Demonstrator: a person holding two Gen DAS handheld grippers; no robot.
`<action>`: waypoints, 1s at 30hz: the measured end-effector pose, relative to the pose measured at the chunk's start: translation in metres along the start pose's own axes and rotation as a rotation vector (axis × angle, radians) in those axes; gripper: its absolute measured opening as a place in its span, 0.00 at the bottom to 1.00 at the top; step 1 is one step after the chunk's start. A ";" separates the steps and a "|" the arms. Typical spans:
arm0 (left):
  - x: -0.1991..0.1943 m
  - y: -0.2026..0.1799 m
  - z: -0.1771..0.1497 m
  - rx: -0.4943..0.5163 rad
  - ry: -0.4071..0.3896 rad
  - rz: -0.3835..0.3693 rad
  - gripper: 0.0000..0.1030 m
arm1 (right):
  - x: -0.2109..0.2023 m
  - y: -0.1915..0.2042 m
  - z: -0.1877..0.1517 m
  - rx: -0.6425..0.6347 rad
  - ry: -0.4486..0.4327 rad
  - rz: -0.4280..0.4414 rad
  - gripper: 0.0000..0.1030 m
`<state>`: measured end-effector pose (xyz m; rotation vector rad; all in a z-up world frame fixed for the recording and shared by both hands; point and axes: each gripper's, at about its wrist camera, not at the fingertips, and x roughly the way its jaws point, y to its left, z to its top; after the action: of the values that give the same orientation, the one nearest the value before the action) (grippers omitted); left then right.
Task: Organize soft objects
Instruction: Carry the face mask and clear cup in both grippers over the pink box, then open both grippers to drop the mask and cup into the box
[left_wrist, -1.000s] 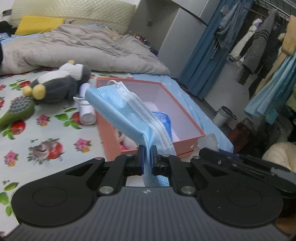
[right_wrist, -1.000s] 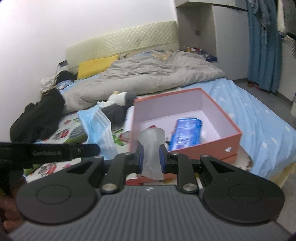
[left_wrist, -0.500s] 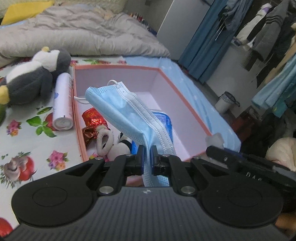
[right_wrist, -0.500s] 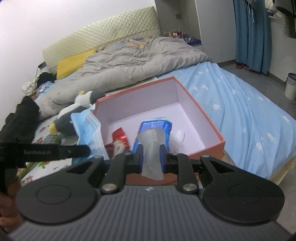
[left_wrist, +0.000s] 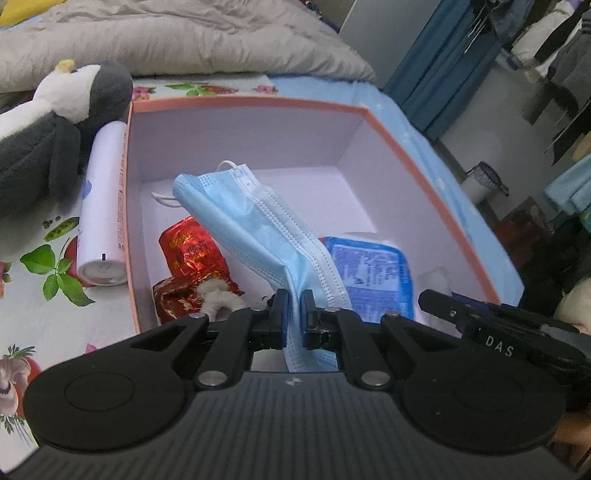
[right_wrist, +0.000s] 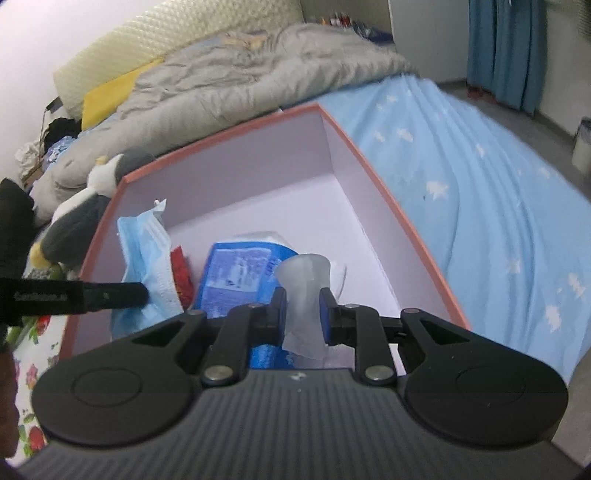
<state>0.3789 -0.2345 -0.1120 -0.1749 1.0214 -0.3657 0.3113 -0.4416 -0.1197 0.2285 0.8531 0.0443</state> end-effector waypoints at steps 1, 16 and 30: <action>0.003 0.001 0.000 -0.003 0.005 -0.001 0.08 | 0.003 -0.001 -0.001 0.001 0.008 -0.002 0.25; -0.044 -0.013 -0.012 0.031 -0.050 0.014 0.53 | -0.035 0.000 0.001 0.031 -0.048 0.040 0.57; -0.164 -0.029 -0.044 0.088 -0.208 -0.013 0.54 | -0.140 0.036 -0.012 0.019 -0.200 0.057 0.57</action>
<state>0.2575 -0.1985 0.0057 -0.1372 0.7976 -0.3954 0.2117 -0.4225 -0.0157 0.2700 0.6483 0.0658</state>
